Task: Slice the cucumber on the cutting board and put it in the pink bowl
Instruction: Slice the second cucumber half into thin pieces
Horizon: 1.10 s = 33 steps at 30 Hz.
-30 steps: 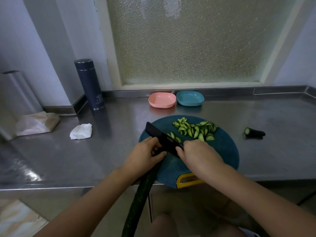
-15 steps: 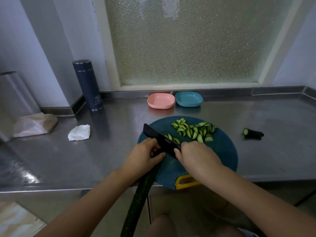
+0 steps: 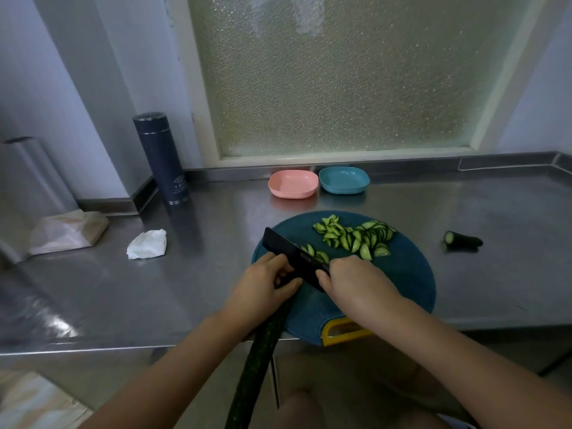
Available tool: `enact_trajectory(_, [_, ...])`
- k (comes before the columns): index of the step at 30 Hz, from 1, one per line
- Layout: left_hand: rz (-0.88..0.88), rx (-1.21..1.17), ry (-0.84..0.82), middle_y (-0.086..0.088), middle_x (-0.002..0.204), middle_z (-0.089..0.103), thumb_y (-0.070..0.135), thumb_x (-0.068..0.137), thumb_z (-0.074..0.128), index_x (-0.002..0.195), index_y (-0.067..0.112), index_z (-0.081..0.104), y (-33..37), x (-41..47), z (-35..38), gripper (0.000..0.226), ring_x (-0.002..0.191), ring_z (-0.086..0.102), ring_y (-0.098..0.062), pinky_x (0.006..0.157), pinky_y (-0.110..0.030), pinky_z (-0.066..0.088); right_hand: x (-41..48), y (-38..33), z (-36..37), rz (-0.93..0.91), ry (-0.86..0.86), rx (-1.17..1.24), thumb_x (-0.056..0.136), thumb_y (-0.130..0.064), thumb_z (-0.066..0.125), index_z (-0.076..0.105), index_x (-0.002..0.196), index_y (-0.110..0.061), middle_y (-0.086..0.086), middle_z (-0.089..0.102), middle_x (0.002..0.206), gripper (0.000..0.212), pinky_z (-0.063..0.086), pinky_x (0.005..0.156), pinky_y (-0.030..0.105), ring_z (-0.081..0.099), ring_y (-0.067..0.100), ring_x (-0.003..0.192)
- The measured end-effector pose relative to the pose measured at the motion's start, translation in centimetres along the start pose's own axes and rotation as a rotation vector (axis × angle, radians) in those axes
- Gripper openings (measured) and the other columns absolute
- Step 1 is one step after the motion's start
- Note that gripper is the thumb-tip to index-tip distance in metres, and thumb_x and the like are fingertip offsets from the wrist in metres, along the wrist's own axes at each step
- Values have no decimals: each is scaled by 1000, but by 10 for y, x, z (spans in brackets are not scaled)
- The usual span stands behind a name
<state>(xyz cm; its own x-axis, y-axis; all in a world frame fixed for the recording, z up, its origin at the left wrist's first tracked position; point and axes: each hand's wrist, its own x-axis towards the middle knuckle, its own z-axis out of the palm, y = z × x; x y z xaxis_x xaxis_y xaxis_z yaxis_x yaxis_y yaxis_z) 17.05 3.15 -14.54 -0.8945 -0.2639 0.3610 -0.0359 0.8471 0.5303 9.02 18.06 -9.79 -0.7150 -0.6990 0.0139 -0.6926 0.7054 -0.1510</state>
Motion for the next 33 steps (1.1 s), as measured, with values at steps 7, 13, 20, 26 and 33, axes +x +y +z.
enact_trajectory(7, [2,11,-8,11,85,47,29,84,65,94,15,59,2,1,-1,18,69,47,-1,62,-8,37,-7,0,-8,-21,66,-27,102,-40,32,63,97,-9,8,66,93,44,39,64,32,62,25,87])
enact_trajectory(13, [-5,22,-15,11,85,47,30,84,65,92,17,57,2,0,-1,17,70,48,-2,61,-8,37,-8,0,-6,-45,94,-40,102,-40,32,63,99,-9,8,66,95,44,42,65,32,63,25,89])
enact_trajectory(20, [-6,26,-17,10,85,49,30,84,65,91,16,57,2,1,-1,17,69,48,-2,60,-8,36,-7,0,-3,-41,91,-45,102,-40,32,63,97,-10,8,67,93,43,41,63,32,63,25,87])
enact_trajectory(26, [-15,40,7,7,88,52,32,83,66,89,16,59,1,-1,0,18,72,50,-6,60,-10,37,1,-8,5,-79,52,-84,103,-36,32,63,102,-7,11,66,101,43,38,65,33,62,28,93])
enact_trajectory(33, [35,1,-42,15,95,47,33,86,64,111,17,64,-1,-10,-10,30,78,49,5,71,0,35,-1,-3,4,-40,38,-42,102,-38,32,64,99,-8,10,66,97,44,41,66,33,63,28,90])
